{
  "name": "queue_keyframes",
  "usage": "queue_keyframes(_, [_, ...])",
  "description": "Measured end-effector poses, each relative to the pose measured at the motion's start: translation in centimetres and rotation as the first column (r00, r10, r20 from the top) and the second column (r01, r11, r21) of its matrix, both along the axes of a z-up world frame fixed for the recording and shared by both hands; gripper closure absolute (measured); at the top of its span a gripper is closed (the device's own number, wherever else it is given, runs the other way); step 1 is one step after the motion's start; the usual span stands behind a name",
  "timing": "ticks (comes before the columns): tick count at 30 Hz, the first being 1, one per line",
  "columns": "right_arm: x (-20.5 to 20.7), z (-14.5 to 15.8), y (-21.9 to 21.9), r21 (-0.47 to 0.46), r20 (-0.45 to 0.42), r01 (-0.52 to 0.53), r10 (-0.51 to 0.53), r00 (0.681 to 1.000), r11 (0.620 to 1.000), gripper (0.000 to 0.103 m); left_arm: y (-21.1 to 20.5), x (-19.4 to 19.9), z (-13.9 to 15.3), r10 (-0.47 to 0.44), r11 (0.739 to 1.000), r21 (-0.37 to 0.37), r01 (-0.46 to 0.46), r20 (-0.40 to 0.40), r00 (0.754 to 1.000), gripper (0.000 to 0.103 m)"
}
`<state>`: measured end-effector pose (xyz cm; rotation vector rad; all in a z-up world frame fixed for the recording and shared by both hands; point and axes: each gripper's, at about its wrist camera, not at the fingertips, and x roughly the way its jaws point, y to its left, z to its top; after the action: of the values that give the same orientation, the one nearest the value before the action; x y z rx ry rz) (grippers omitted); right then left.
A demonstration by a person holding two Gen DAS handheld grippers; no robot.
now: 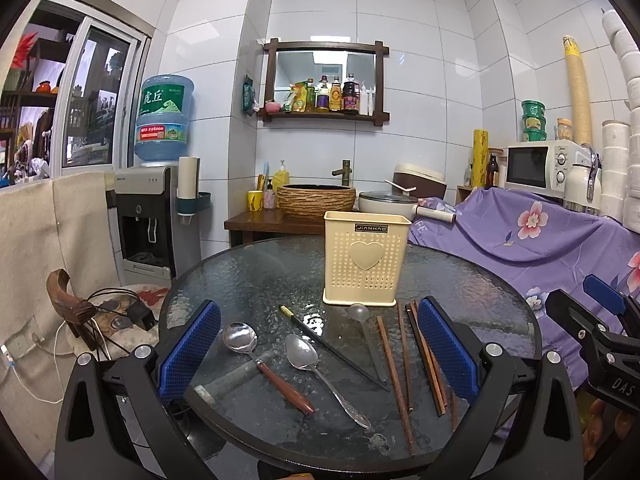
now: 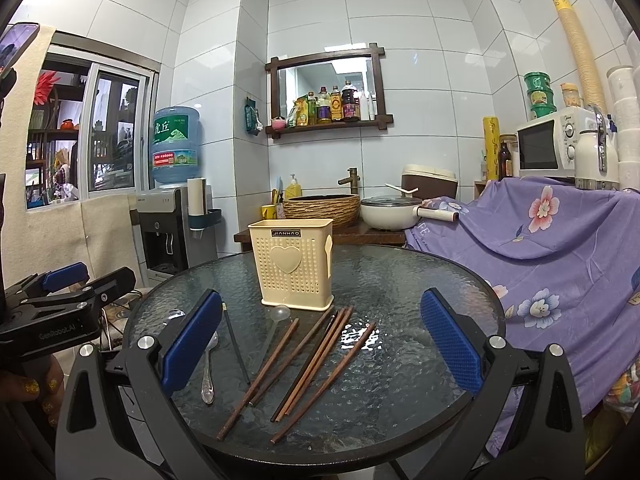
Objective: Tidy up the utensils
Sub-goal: 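Grasp the metal spoon with the left tool while the right tool grasps a wooden chopstick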
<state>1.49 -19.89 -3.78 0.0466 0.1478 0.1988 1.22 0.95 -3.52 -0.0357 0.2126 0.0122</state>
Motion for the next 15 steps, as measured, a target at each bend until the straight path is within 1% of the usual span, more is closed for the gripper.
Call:
queue_keyframes(2, [0.0,0.0,0.0,0.000,-0.001,0.000,0.000,1.000,1.000,0.005,0.0,0.2,-0.3,0.001,1.000,0.008,0.000,-0.014,1.000,0.006])
queue_keyframes(3, [0.7,-0.4,0.3,-0.007,-0.029,-0.010,0.010,1.000,1.000,0.005,0.0,0.5,-0.2,0.000,1.000,0.012,0.000,-0.029,1.000,0.006])
queue_keyframes(6, [2.7,-1.2,0.4,-0.020,-0.094,-0.012,0.010,0.996,1.000,0.005,0.1,2.3,-1.1,0.008,0.999,0.033,-0.004,-0.109,0.994,0.006])
queue_keyframes(7, [3.4,-1.3,0.3,-0.025,-0.118,-0.012,0.009,0.993,1.000,0.005,0.3,3.2,-1.6,0.017,0.999,0.038,-0.012,-0.152,0.988,0.006])
queue_keyframes(9, [5.5,-2.1,0.3,-0.042,-0.203,-0.020,0.011,0.979,0.999,0.005,0.8,4.7,-2.3,0.019,0.999,0.033,-0.012,-0.222,0.975,0.006])
queue_keyframes(10, [6.6,-2.5,0.3,-0.051,-0.250,-0.026,0.013,0.968,0.998,0.005,1.1,5.5,-2.6,0.012,1.000,0.018,-0.007,-0.253,0.967,0.006])
queue_keyframes(13, [9.3,-3.9,-0.1,-0.049,-0.363,-0.025,0.005,0.932,0.999,0.005,2.0,7.2,-3.3,0.008,1.000,-0.007,-0.011,-0.310,0.951,0.006])
queue_keyframes(15, [10.7,-4.7,-0.7,-0.029,-0.413,-0.019,0.006,0.911,0.999,0.005,2.5,7.9,-3.5,0.028,1.000,0.006,-0.028,-0.329,0.944,0.006])
